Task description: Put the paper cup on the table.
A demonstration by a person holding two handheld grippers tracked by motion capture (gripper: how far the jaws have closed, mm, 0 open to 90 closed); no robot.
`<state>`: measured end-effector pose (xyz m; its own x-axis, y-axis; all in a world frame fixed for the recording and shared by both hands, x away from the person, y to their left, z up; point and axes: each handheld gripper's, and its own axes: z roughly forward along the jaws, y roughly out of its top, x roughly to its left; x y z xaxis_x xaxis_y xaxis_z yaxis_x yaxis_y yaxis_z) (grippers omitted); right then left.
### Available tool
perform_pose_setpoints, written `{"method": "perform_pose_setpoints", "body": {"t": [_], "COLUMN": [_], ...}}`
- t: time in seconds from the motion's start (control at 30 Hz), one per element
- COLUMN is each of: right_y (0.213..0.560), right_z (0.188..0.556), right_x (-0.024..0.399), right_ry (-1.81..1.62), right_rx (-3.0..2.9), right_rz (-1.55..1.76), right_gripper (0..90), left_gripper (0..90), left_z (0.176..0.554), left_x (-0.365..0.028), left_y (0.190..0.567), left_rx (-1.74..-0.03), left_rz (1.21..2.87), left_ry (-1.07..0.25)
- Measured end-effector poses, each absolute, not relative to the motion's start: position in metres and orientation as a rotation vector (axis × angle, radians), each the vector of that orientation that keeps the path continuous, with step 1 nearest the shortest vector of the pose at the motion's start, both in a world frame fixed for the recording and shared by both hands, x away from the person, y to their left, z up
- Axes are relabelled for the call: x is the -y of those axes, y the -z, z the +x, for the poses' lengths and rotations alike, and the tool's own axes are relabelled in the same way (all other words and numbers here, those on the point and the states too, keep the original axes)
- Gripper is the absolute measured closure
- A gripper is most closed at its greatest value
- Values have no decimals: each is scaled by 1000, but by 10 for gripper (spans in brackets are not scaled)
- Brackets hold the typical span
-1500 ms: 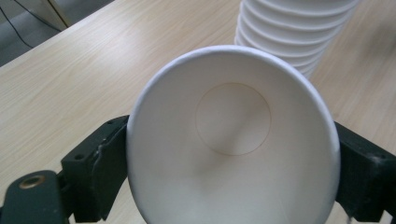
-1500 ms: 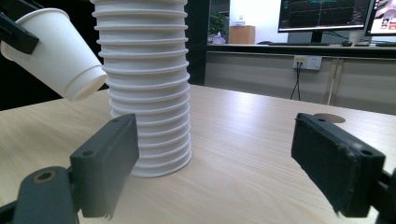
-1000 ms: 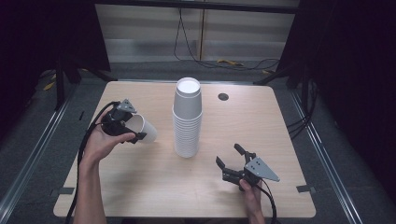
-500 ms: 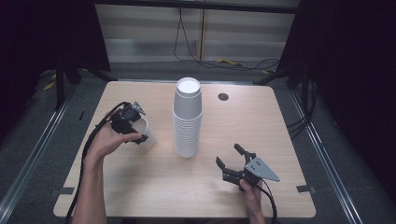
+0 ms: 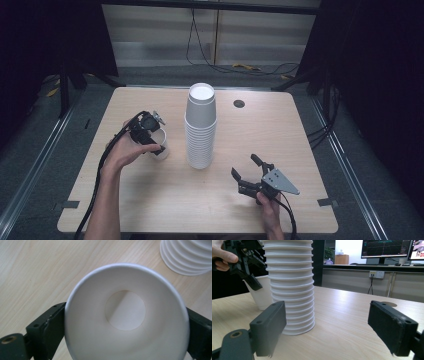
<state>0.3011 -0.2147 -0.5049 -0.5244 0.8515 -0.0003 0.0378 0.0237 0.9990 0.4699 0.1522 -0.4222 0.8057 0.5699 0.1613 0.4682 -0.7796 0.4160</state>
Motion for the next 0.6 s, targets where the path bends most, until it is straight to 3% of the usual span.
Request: {"method": "perform_pose_setpoints", "body": {"t": [0.6], "right_y": [505], "right_z": [301], "right_x": [215], "right_ry": [-1569], "right_rx": [-1640], "right_rz": [920], "right_gripper": [151], "left_gripper": [47], "left_z": [469], "left_x": [-162], "left_y": [440], "left_rx": [-799], "left_rz": [2459], "left_ry": [-327]}}
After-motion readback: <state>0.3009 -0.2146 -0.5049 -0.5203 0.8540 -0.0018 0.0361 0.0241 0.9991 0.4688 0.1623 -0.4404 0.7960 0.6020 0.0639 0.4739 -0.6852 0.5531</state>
